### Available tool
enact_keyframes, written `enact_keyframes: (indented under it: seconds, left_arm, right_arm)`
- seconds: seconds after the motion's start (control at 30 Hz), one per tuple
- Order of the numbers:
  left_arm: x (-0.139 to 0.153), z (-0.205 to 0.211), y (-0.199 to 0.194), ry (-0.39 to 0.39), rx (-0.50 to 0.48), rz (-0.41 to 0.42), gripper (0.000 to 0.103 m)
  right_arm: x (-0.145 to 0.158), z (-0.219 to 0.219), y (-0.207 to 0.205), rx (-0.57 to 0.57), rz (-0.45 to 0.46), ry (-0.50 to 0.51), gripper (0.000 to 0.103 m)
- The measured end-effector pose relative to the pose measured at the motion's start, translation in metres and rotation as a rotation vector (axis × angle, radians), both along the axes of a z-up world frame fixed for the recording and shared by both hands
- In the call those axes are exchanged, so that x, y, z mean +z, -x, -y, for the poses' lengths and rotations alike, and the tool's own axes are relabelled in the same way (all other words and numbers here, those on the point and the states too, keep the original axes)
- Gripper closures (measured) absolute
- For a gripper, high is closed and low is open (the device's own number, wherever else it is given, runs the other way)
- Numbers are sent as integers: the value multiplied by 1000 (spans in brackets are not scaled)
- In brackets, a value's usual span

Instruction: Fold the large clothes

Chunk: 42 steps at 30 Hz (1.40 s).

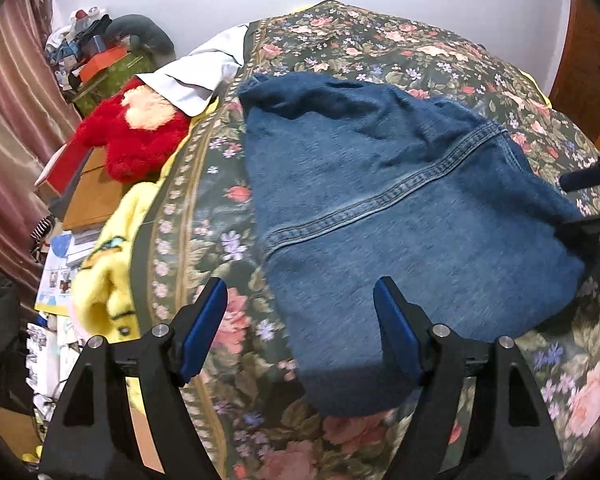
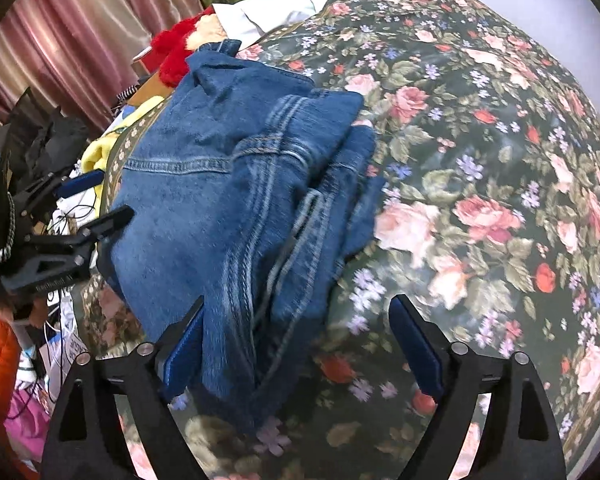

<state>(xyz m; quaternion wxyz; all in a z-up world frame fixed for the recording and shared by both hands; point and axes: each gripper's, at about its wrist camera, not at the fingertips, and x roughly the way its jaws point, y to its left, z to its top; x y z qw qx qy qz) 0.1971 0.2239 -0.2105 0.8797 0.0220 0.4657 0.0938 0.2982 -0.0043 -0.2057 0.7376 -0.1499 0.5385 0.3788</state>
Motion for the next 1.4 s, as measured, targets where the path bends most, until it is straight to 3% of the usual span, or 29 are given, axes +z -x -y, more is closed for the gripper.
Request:
enact_keyframes:
  seconds: [0.13, 0.27, 0.47, 0.6, 0.7, 0.8, 0.87, 0.97, 1.03, 1.23, 1.4]
  left_arm:
    - [19, -14, -4, -12, 26, 39, 27]
    - [38, -31, -31, 19, 64, 95, 26]
    - [31, -55, -96, 60, 99, 79, 24]
    - [5, -74, -142, 118, 157, 13, 24]
    - [-14, -80, -160, 175, 177, -11, 13]
    - [-27, -77, -167, 134, 167, 5, 1]
    - [-34, -76, -171, 133, 155, -6, 1]
    - [-33, -80, -170, 164, 172, -6, 1]
    - [-26, -78, -164, 135, 193, -6, 1]
    - [12, -58, -128, -50, 178, 35, 8]
    - [60, -35, -80, -100, 133, 149, 8]
  right_arm:
    - [15, 5, 1, 10, 19, -24, 16]
    - [39, -5, -6, 17, 92, -77, 16]
    - [55, -40, -36, 3, 169, -104, 16]
    - [36, -69, -59, 0, 164, -75, 16]
    - [7, -80, -77, -25, 155, -17, 16]
    - [-25, -73, -94, -54, 125, 10, 15]
    - [-40, -61, -103, -76, 69, -13, 12]
    - [-43, -47, -109, -107, 17, -51, 12]
    - [-36, -41, -106, -121, 24, -58, 12]
    - [4, -20, -80, -156, 181, -7, 12]
    - [53, 0, -52, -179, 282, -57, 12]
